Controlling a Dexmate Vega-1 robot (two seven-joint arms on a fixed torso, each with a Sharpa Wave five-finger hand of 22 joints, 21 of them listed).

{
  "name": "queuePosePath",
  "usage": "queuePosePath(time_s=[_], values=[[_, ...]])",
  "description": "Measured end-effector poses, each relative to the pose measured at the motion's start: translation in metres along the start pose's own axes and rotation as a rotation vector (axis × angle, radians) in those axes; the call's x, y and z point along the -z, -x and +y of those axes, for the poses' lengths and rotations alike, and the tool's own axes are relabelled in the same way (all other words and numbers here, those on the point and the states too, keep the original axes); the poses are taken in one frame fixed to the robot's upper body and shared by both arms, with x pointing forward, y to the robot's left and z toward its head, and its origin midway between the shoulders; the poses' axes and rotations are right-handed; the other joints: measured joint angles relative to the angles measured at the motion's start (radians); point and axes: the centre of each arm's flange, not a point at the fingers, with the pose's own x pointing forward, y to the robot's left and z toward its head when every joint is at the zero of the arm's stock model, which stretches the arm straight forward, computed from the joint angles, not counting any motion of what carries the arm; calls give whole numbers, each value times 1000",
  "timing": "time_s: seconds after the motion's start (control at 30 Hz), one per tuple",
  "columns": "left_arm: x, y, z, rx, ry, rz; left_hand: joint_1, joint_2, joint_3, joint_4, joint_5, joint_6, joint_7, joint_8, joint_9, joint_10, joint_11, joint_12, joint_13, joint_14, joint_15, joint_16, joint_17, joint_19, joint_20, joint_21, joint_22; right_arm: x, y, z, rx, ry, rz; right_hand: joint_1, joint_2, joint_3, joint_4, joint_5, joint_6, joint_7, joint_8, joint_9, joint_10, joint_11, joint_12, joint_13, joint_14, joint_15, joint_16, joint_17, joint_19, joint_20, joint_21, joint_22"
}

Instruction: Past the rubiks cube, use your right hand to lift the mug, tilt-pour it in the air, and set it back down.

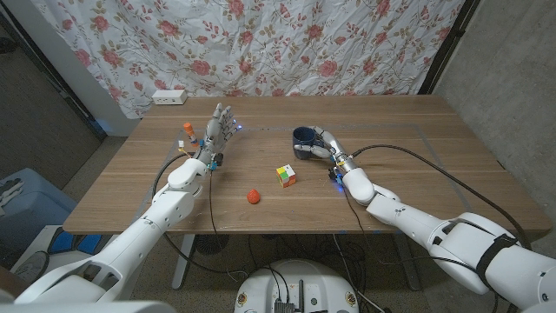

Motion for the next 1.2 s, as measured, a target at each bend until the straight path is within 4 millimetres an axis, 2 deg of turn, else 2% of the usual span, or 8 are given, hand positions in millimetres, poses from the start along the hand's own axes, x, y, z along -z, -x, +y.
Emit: queuePosePath(time_s=[0.27, 0.43, 0.53, 0.77, 0.97, 1.2], values=[[0, 0, 0, 0, 0, 0, 0, 0, 0, 0, 0, 0, 0, 0, 0, 0, 0, 0, 0, 0, 0, 0, 0, 0, 0, 0, 0, 0, 0, 0, 16, -17, -3, 0, 0, 0, 0, -24, 17, 17, 13, -2, 17, 17, 12, 9, 13, 9, 14, 8, 5, 2, 0, 1], [0, 0, 0, 0, 0, 0, 0, 0, 0, 0, 0, 0, 0, 0, 0, 0, 0, 0, 0, 0, 0, 0, 0, 0, 0, 0, 0, -1, 0, 1, 28, -34, -7, 0, 0, 13, -13, -34, 23, 23, 25, -5, 27, 27, 21, 11, 26, 12, 14, 7, 14, 0, 0, 1], [0, 0, 0, 0, 0, 0, 0, 0, 0, 0, 0, 0, 0, 0, 0, 0, 0, 0, 0, 0, 0, 0, 0, 0, 0, 0, 0, -2, 0, 0, 32, -40, -9, 0, 0, 18, -18, -35, 29, 29, 33, -5, 34, 34, 26, 14, 32, 18, 14, 5, 18, 4, 0, 1], [0, 0, 0, 0, 0, 0, 0, 0, 0, 0, 0, 0, 0, 0, 0, 0, 0, 0, 0, 0, 0, 0, 0, 0, 0, 0, 0, -4, 1, 1, 46, -54, -15, 11, -11, 26, -26, -35, 41, 41, 48, -10, 47, 47, 30, 15, 48, 34, 14, -6, 35, -14, 0, 1], [0, 0, 0, 0, 0, 0, 0, 0, 0, 0, 0, 0, 0, 0, 0, 0, 0, 0, 0, 0, 0, 0, 0, 0, 0, 0, 0, -6, 3, 0, 54, -53, -20, 11, -11, 32, -32, -35, 50, 50, 56, -14, 58, 57, 33, 11, 55, 41, 14, -3, 54, -18, 0, 1], [0, 0, 0, 0, 0, 0, 0, 0, 0, 0, 0, 0, 0, 4, 0, 0, 0, 0, 0, 0, 0, 0, 0, 0, 0, 0, 0, -12, 4, -4, 65, -47, -27, 11, -11, 32, -32, -29, 54, 54, 60, -15, 64, 64, 37, 7, 68, 35, 12, -3, 60, -25, 8, 0]])
